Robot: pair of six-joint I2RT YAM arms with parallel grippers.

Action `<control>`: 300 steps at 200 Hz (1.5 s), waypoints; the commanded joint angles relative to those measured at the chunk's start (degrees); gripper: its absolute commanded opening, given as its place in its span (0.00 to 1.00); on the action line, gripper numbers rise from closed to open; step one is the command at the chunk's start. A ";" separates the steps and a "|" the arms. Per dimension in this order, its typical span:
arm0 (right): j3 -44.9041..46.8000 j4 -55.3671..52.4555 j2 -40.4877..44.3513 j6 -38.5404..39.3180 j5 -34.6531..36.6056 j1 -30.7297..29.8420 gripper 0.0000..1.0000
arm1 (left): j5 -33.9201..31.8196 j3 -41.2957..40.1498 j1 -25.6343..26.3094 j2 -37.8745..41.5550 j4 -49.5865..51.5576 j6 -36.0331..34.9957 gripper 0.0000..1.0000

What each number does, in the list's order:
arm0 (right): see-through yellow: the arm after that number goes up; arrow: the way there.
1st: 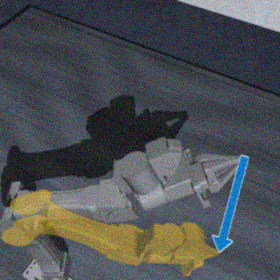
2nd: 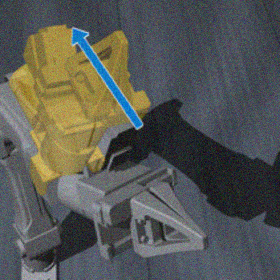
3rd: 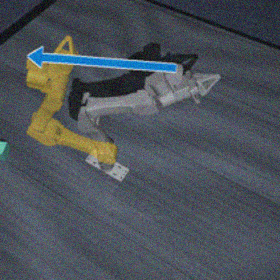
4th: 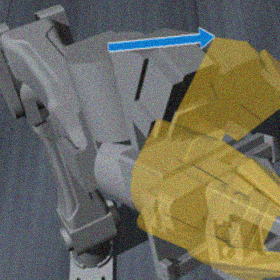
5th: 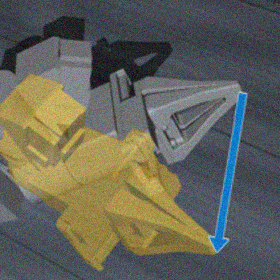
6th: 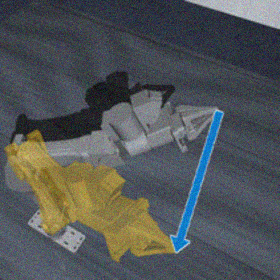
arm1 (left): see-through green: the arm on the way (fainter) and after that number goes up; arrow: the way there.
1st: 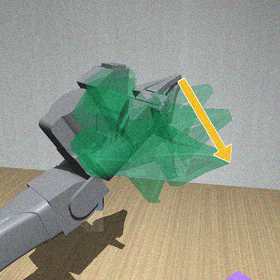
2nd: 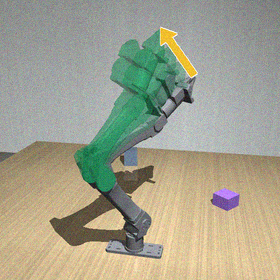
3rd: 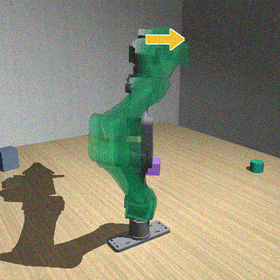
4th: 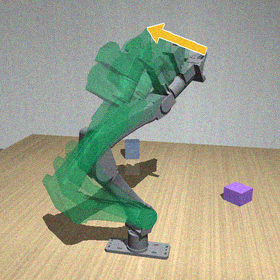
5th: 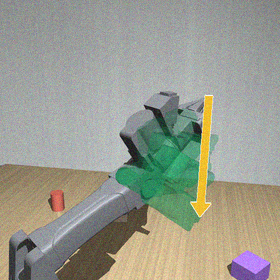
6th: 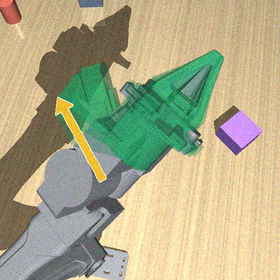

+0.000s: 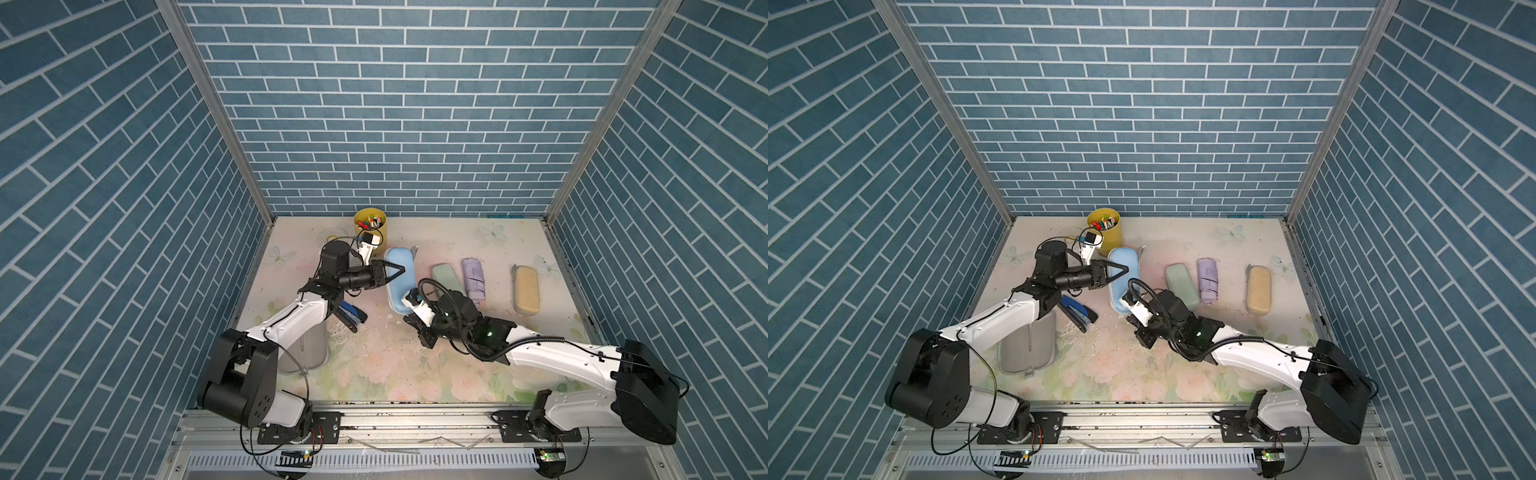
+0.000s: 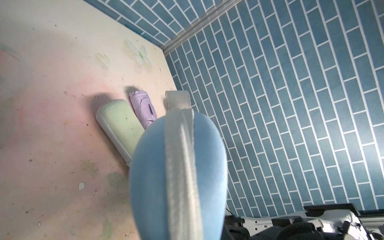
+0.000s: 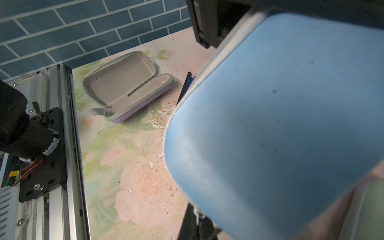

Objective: Put umbrellas into zippered umbrella sleeves
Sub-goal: Zip the zipper on the umbrella sleeve, then adjust the umbrella sleeve.

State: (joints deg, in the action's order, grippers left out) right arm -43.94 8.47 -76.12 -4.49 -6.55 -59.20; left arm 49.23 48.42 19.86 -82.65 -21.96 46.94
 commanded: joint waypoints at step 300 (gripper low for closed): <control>-4.67 46.45 -16.89 -78.59 -10.18 16.46 0.73 | -63.01 -15.61 17.30 -8.80 -58.34 20.22 0.20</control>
State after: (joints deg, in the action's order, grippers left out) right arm -45.45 45.93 -92.62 -79.70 -17.21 -43.44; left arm -15.35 30.96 35.79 -91.68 -75.02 66.41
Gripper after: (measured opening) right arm 0.770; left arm 0.291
